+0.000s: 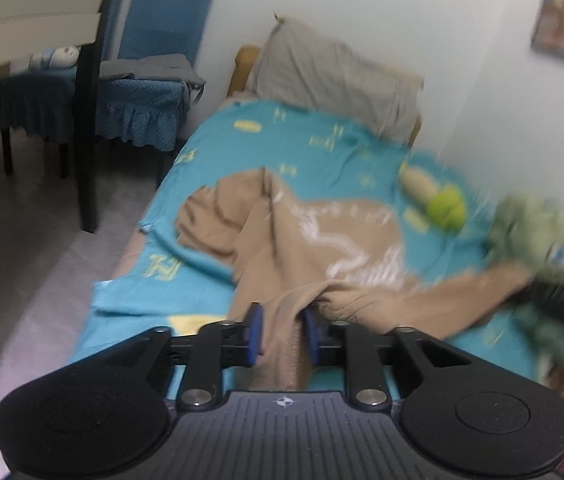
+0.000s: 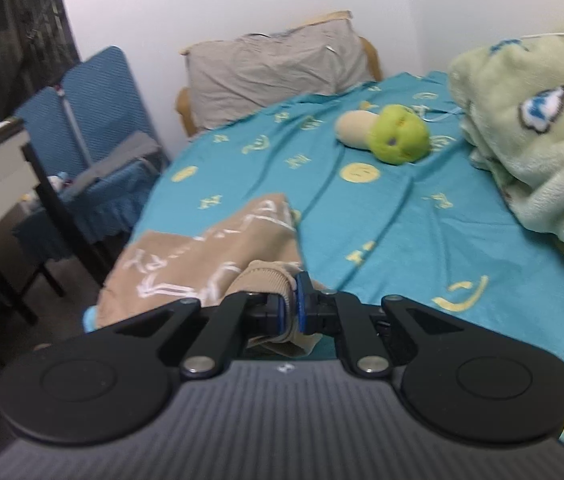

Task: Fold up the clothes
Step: 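Grasp the shirt edge with the right gripper and lift it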

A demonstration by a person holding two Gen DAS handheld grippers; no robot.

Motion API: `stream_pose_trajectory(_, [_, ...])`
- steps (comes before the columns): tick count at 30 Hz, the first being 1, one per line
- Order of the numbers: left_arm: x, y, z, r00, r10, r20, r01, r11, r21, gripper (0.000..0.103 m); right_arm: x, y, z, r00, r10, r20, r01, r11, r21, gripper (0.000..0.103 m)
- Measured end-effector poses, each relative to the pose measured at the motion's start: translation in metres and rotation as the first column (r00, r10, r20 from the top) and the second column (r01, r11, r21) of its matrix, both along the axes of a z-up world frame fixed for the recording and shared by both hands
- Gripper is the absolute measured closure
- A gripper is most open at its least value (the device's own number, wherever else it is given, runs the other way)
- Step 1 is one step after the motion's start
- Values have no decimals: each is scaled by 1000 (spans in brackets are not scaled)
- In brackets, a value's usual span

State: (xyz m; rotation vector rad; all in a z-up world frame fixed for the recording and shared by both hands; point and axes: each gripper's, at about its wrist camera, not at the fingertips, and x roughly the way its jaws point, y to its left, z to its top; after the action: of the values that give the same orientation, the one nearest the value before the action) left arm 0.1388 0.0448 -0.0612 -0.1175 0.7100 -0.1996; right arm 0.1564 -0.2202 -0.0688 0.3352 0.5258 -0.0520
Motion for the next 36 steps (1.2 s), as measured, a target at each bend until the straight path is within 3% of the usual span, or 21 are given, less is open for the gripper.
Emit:
stream_pose_trajectory(4, [-13, -20, -2, 997, -77, 7, 75, 986, 150, 36, -1, -1, 7, 999, 46, 11, -46, 998, 50, 94])
stream_pose_trajectory(7, [-25, -36, -1, 985, -167, 42, 155, 966, 208, 21, -3, -2, 12, 998, 64, 20, -66, 994, 86, 94])
stream_pose_trajectory(10, [-36, -49, 2, 962, -263, 72, 240, 942, 233, 19, -4, -4, 15, 996, 77, 35, -81, 990, 114, 94])
stream_pose_trajectory(14, [-50, -55, 7, 921, -369, 121, 339, 916, 214, 15, -6, -11, 22, 994, 94, 55, -101, 981, 163, 94])
stream_pose_trajectory(17, [-55, -67, 6, 892, -420, 166, 384, 899, 213, 14, -8, -17, 29, 991, 113, 66, -125, 970, 208, 94])
stream_pose_trajectory(20, [-54, -87, -4, 880, -434, 196, 379, 887, 263, 13, -11, -19, 35, 987, 133, 84, -149, 962, 230, 94])
stream_pose_trajectory(24, [-34, -103, -17, 932, -294, 213, 242, 940, 240, 13, -17, -19, 41, 984, 144, 107, -165, 960, 225, 94])
stream_pose_trajectory(26, [-27, -103, -19, 945, -214, 247, 163, 963, 213, 13, -19, -17, 42, 983, 146, 111, -167, 961, 220, 94])
stream_pose_trajectory(29, [-29, -97, -13, 943, -124, 309, 73, 983, 170, 13, -21, -15, 43, 983, 144, 116, -166, 965, 203, 94])
stream_pose_trajectory(32, [-36, -84, -1, 925, -23, 380, -27, 992, 126, 13, -22, -16, 42, 986, 119, 119, -140, 972, 187, 94])
stream_pose_trajectory(34, [-38, -72, 8, 916, 52, 397, -88, 994, 72, 9, -23, -18, 40, 989, 88, 122, -109, 977, 184, 94])
stream_pose_trajectory(36, [-37, -67, 11, 915, 108, 389, -152, 985, 85, 9, -25, -22, 38, 990, 57, 129, -82, 978, 194, 94])
